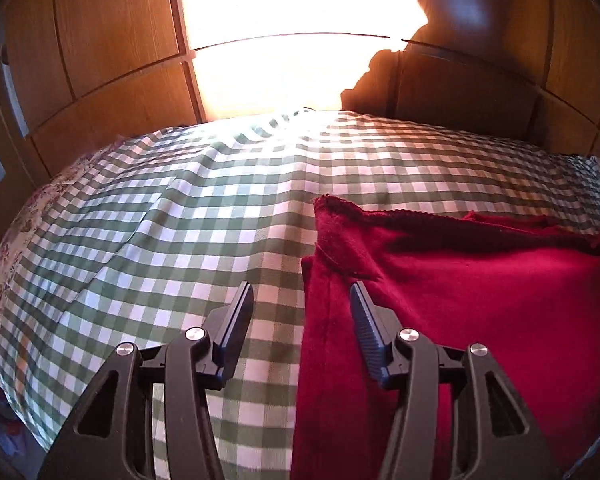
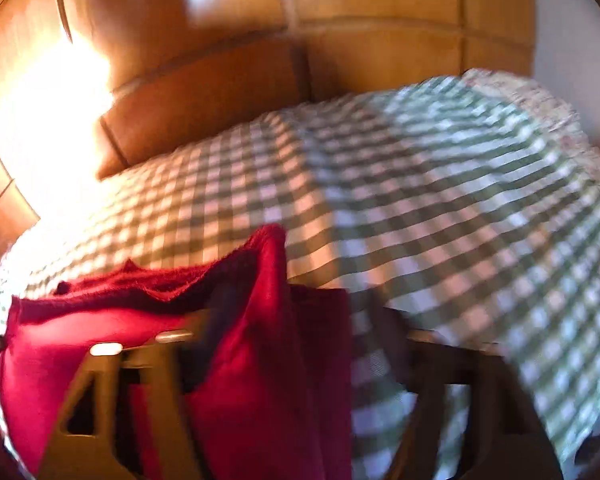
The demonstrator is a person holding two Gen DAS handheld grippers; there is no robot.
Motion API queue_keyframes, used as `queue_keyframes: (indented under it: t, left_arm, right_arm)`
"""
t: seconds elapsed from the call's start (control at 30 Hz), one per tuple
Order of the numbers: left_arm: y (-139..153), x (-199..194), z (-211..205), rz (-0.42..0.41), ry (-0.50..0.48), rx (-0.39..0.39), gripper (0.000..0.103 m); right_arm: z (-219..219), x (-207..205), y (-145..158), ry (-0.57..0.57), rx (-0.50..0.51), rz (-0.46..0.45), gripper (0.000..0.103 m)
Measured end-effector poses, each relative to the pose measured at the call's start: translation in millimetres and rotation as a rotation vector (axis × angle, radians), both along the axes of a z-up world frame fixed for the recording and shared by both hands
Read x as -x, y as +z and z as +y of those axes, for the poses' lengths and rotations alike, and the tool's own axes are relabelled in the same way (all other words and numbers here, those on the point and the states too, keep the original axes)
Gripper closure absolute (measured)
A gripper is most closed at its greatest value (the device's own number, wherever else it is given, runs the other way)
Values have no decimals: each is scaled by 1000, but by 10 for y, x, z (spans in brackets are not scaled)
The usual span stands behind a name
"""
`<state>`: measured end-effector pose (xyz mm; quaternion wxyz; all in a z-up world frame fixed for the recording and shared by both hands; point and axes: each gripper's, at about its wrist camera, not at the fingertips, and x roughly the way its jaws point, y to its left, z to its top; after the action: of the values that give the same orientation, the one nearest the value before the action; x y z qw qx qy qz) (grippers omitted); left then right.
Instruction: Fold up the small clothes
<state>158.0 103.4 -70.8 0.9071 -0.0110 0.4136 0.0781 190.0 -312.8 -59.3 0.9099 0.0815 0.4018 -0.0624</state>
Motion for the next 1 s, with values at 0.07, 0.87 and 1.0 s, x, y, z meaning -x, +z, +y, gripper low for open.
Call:
queue_keyframes:
  t: [0.07, 0.87, 1.0]
  left_arm:
    - [46, 107, -46, -9, 1, 9, 51]
    - [-313, 162, -357, 30, -62, 27, 43]
    - [-307, 120, -271, 45, -31, 89, 39]
  right_arm:
    - [133, 151, 124, 38, 11, -22, 29]
    - [1298, -10, -430, 299, 82, 83, 27]
    - [1286, -3, -421, 304, 64, 77, 26]
